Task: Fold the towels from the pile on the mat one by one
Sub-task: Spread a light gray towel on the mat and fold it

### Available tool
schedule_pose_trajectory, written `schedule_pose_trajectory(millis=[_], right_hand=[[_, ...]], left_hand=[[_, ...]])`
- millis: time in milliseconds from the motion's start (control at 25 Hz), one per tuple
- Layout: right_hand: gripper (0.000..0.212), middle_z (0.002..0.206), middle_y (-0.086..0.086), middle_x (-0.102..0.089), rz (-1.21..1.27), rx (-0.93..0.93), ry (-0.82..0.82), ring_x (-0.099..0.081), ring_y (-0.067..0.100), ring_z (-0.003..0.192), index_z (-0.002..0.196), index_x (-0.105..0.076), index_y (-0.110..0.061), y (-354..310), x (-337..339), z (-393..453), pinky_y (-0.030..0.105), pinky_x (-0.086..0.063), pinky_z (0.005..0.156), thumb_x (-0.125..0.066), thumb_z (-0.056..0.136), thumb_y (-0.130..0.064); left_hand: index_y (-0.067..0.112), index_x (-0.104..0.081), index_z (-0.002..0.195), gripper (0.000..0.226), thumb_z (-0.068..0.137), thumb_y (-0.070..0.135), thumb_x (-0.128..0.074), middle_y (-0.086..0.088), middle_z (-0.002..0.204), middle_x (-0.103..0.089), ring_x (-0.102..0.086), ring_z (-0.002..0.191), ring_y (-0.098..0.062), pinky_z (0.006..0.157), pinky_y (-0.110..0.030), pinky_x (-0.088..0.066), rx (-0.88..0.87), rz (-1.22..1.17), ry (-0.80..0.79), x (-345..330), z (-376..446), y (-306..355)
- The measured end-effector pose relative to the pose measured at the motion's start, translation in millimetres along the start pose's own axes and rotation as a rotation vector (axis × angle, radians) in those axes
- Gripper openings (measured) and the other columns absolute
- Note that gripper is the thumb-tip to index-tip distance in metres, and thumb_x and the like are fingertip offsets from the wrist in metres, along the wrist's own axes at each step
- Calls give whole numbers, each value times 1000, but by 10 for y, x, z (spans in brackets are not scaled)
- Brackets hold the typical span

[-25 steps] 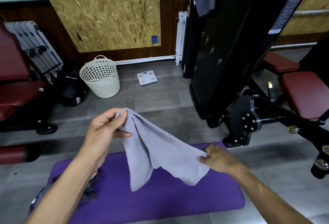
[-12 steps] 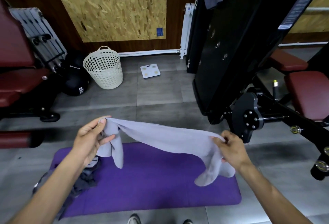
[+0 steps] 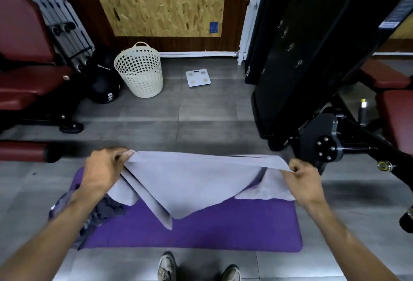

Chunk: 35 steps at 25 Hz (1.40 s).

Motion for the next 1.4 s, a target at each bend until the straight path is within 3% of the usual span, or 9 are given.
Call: schedule_pose_trajectory(millis=[120,280,400,480,640,760,920,1200,1400], right_hand=[[46,48,-3,-36,-360,-22,-180,-38,23,48,56,-31,-16,259,-287,-132,33,-26,49,-69,81,-25],[43,53,-10,-40,-408,-108,-372,-58,26,59,52,-41,-24,560,-684,-673,31,-25,52,-77,73,-32],[23,47,-16,-49,-357,-211,-551,-53,8,51,61,-53,-44,806,-836,-1132,11,-28,45,-75,68,-46],[22,52,-16,-50,-364,-330,-551,-43,9,50,56,-49,-38,856,-757,-1237,16,-33,46,-68,62,-48],[45,43,-11,-39,-158,-556,-558,-36,9,40,41,-53,-23,836,-919,-945,28,-46,40,-78,76,-11],[34,54,-3,-46,-305,-591,-496,-45,16,47,48,-61,-17,1142,-1321,-519,32,-49,39,-86,71,-16],[33,62,3,-54,-477,-315,-450,-59,24,64,65,-60,-24,1763,-2433,316,34,-44,53,-80,61,-51],[10,83,24,-64,-587,36,16,-62,44,80,73,-57,-13,1780,-2914,1774,41,-49,67,-63,79,-19],[15,86,22,-63,-753,144,80,-50,43,84,87,-61,-9,2446,-3275,1844,48,-47,73,-65,73,-6]], left_hand=[[22,-72,79,40,86,57,-53,-4,70,-69,-66,65,-21,59,-35,-49,67,-80,-199,-428,-231,-569],[14,-67,67,64,74,74,-47,8,58,-53,-48,57,-7,59,-31,-42,12,-239,-652,-983,-683,-1111],[10,-46,56,62,78,67,-58,5,48,-33,-32,49,3,52,-29,-26,-96,-219,-1104,-1214,-1112,-1358],[15,-41,55,55,86,53,-66,1,49,-32,-38,47,-1,49,-26,-34,-19,-262,-1245,-1208,-1233,-1546],[18,-55,51,40,85,15,-74,6,51,-34,-37,50,-7,47,-21,-37,246,-492,-1075,-1225,-964,-1748],[17,-55,60,37,79,44,-69,6,52,-42,-38,52,-2,50,-29,-31,164,-421,-901,-1652,-730,-1891],[36,-53,73,28,80,60,-38,6,55,-50,-41,48,0,54,-33,-41,32,-242,-815,-2949,-636,-2350],[18,-70,74,19,88,30,-70,-16,64,-63,-57,59,-16,57,-13,-37,57,-158,-351,-3441,644,-2412],[13,-51,56,52,87,55,-62,-8,50,-51,-56,54,-32,52,-33,-38,49,84,-329,-3954,604,-2606]])
Point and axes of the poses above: each hand's wrist, its own z-axis towards the middle knuckle, its own x-axis out of the back of the hand, y = z × x, the point moved 7 cm from there along z, towards the middle knuckle
